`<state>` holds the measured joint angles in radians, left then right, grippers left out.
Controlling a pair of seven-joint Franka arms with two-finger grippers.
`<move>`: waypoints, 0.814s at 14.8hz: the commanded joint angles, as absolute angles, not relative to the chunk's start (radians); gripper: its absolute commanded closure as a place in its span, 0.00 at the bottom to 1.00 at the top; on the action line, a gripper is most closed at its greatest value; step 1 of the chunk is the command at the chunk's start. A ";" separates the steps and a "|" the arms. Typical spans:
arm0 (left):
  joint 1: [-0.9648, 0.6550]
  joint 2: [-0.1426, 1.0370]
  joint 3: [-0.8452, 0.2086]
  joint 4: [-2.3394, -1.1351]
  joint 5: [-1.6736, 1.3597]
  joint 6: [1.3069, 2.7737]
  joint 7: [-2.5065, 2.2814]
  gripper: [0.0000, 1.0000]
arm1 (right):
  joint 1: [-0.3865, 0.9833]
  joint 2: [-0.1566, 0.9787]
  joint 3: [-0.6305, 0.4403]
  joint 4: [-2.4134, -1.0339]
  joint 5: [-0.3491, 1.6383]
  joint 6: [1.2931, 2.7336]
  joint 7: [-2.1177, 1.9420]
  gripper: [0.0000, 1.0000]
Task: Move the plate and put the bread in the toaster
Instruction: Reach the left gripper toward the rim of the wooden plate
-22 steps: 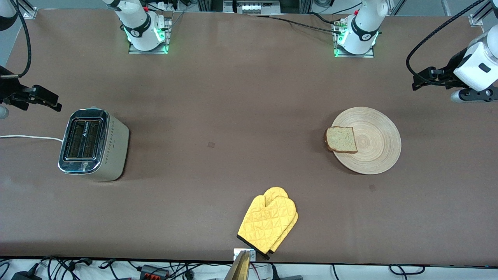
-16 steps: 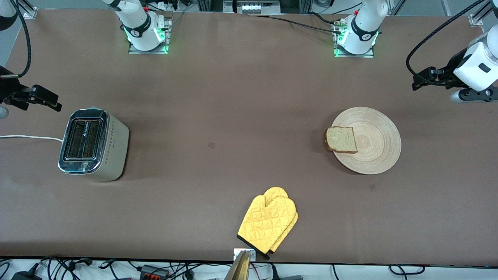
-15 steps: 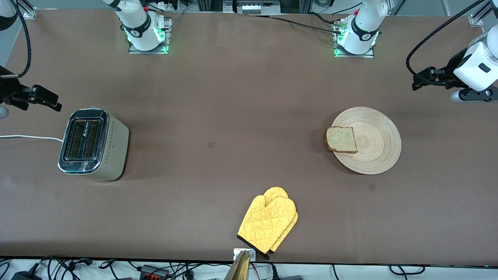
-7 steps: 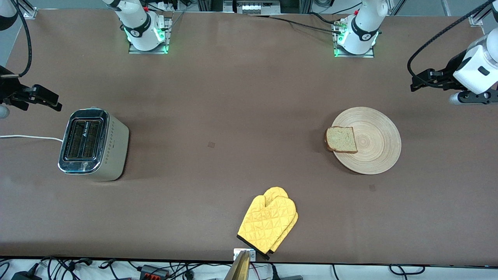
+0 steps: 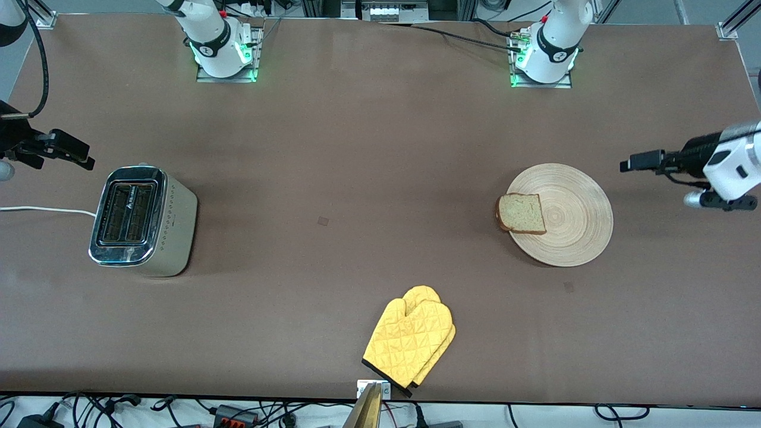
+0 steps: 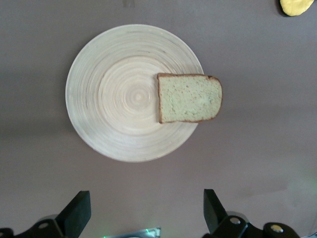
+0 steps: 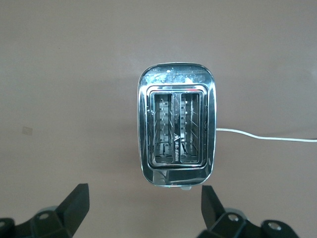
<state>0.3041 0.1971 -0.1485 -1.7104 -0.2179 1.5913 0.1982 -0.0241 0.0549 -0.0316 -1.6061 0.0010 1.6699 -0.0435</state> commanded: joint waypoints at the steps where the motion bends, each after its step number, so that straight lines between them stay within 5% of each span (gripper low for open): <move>1: 0.368 0.305 -0.152 -1.704 -0.250 1.638 0.351 0.00 | -0.032 0.023 -0.023 -1.637 -0.012 1.678 -0.057 0.00; 6: 0.526 0.446 -0.153 -1.744 -0.311 1.657 0.569 0.00 | -0.032 0.023 -0.023 -1.637 -0.012 1.678 -0.057 0.00; 12: 0.591 0.445 -0.161 -1.956 -0.413 1.853 0.659 0.00 | -0.032 0.023 -0.023 -1.637 -0.012 1.677 -0.057 0.00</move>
